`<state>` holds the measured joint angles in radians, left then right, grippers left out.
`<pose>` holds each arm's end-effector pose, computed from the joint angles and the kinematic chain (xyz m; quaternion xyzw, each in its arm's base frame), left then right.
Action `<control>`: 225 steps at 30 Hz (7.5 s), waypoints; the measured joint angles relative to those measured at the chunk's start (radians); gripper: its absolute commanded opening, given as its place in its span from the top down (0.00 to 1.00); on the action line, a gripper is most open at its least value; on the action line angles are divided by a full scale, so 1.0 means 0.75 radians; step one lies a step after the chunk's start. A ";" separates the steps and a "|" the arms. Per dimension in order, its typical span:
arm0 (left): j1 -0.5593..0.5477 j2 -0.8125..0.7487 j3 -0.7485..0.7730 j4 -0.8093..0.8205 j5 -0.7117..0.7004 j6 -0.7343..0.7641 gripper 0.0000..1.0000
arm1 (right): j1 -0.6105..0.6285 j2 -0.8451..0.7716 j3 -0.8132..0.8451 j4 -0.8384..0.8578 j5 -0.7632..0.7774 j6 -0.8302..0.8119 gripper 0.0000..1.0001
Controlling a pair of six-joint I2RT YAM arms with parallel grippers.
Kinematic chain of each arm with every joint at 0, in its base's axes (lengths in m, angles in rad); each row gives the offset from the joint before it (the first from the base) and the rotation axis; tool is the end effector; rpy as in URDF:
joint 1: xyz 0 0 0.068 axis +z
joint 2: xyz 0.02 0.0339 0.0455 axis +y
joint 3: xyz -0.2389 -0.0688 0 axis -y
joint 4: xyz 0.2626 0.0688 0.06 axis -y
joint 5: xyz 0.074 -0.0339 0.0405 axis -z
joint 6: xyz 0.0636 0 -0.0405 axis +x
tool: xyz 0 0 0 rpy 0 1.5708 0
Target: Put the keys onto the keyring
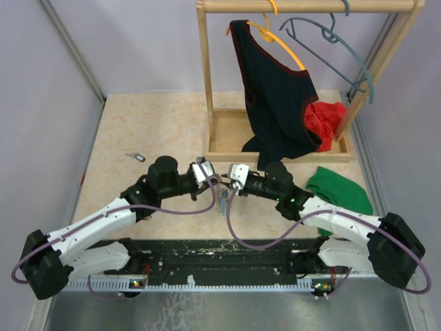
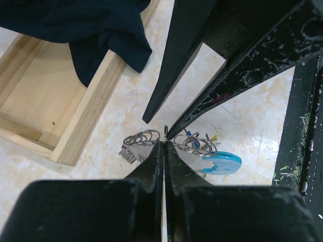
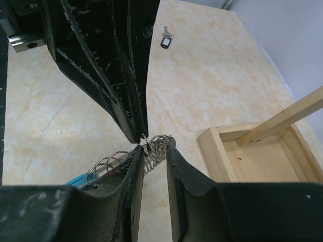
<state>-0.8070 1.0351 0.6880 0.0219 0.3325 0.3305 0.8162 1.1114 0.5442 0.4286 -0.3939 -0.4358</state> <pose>0.1873 -0.2256 0.2432 0.5128 0.6230 -0.2664 0.5273 0.1872 0.2347 0.2188 -0.5375 0.5242 0.2667 0.6042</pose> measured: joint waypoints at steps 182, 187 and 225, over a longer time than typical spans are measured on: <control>0.687 0.009 -0.285 -0.793 -0.756 -1.697 0.95 | -0.017 -0.147 -0.098 0.066 -0.079 0.165 1.00; 0.632 0.101 -0.275 -0.638 -0.639 -1.590 0.90 | -0.017 -0.147 -0.098 0.065 -0.078 0.165 1.00; 0.667 0.198 -0.159 -0.696 -0.804 -1.287 0.66 | -0.017 -0.145 -0.098 0.041 -0.079 0.164 1.00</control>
<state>-0.3065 1.1835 0.5690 -0.4999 -0.2703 -0.6346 0.8032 1.0023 0.4709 0.4591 -0.4530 -0.3130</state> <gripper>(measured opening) 0.382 0.008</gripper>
